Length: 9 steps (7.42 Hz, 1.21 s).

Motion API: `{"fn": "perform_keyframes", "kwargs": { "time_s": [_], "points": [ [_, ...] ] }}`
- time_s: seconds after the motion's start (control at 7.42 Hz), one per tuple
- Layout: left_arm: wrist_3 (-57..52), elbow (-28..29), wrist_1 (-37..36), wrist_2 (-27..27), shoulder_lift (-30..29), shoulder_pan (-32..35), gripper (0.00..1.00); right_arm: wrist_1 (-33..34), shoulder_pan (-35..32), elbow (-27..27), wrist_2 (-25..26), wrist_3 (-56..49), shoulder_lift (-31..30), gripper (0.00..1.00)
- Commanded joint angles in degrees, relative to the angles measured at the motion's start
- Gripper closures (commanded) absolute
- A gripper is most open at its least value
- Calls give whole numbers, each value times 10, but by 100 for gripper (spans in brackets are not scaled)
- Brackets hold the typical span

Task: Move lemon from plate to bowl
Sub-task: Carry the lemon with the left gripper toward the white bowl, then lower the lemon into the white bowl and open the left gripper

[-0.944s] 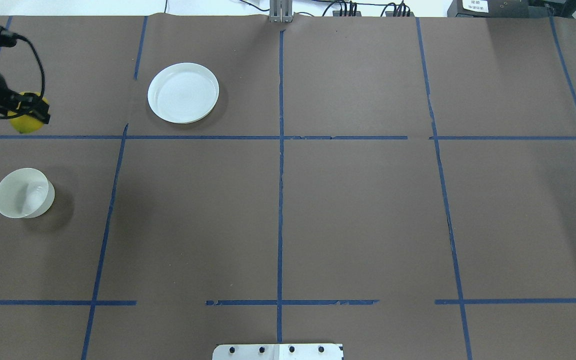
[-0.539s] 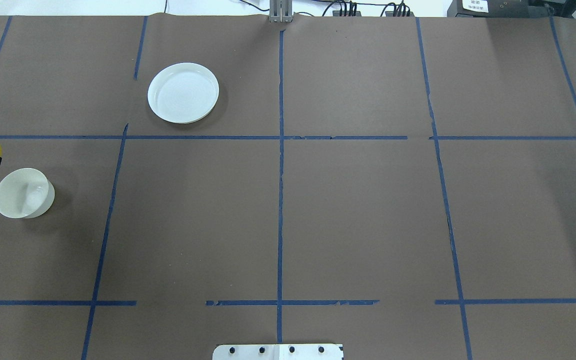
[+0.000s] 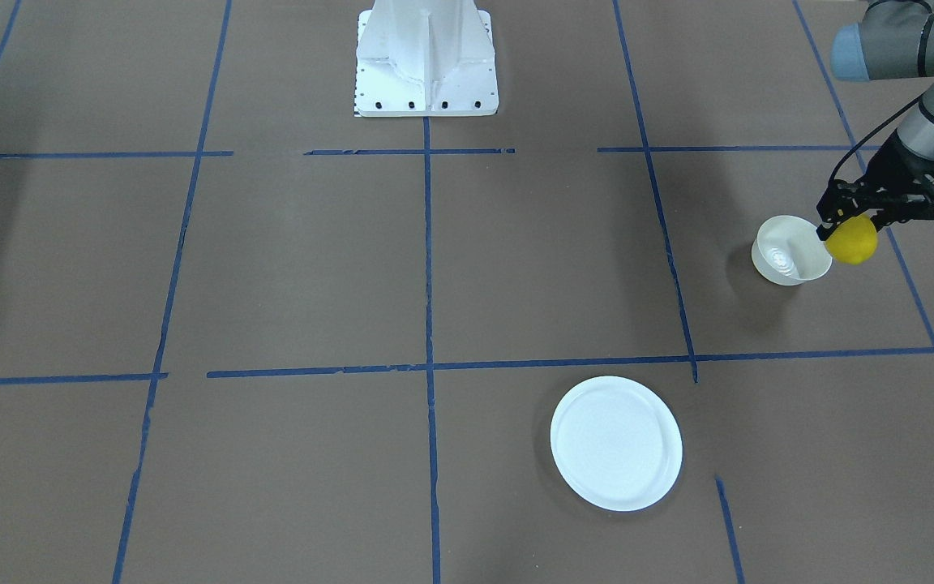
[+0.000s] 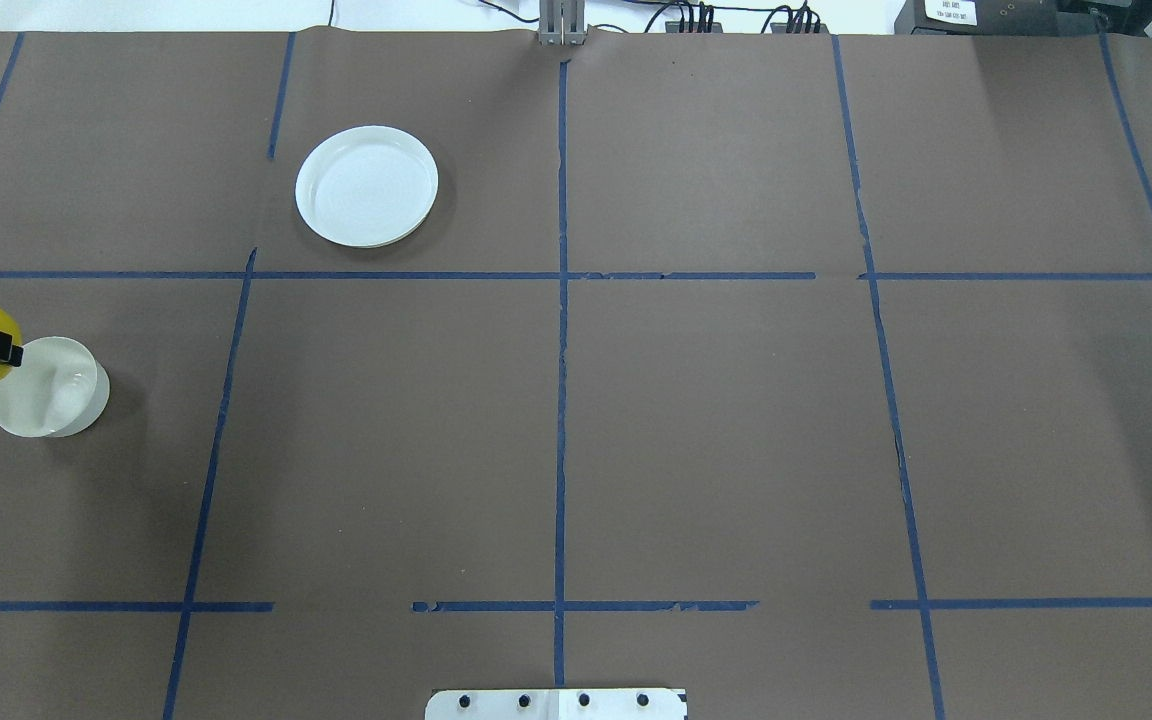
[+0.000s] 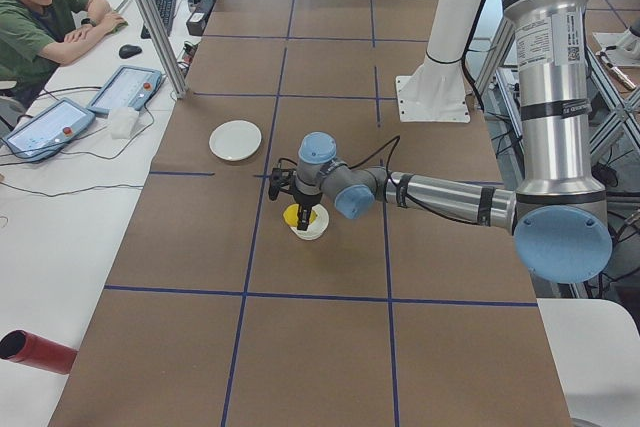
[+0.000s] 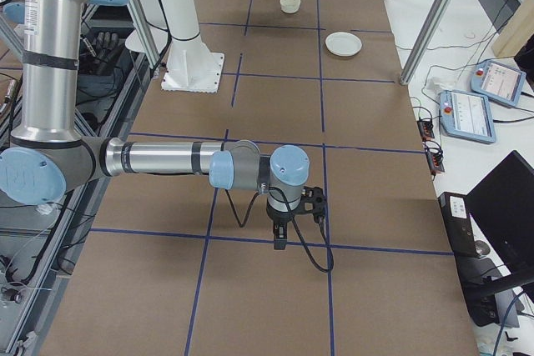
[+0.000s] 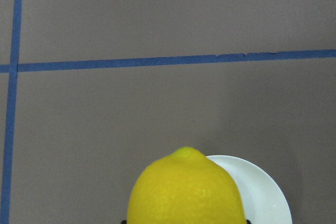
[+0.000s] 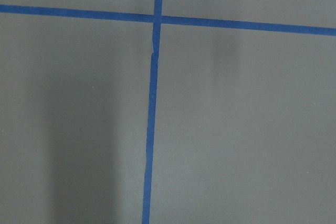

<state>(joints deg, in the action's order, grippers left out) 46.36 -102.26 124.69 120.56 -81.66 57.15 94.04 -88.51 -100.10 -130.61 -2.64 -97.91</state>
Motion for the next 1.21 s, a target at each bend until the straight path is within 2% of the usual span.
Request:
{"fn": "perform_keyframes", "kwargs": {
  "time_s": [0.0, 0.4, 0.81, 0.94, 1.08],
  "points": [
    [33, 10, 5, -8, -12, -31, 94, 0, 0, 0, 0, 0, 0, 0],
    [33, 48, 6, -16, -30, -40, 93, 0, 0, 0, 0, 0, 0, 0],
    [33, 51, 7, -16, -39, -53, 87, 0, 0, 0, 0, 0, 0, 0],
    [31, 53, 7, -16, -39, -55, 57, 0, 0, 0, 0, 0, 0, 0],
    [30, 53, 7, -16, -39, -55, 17, 0, 0, 0, 0, 0, 0, 0]
  ]
}}
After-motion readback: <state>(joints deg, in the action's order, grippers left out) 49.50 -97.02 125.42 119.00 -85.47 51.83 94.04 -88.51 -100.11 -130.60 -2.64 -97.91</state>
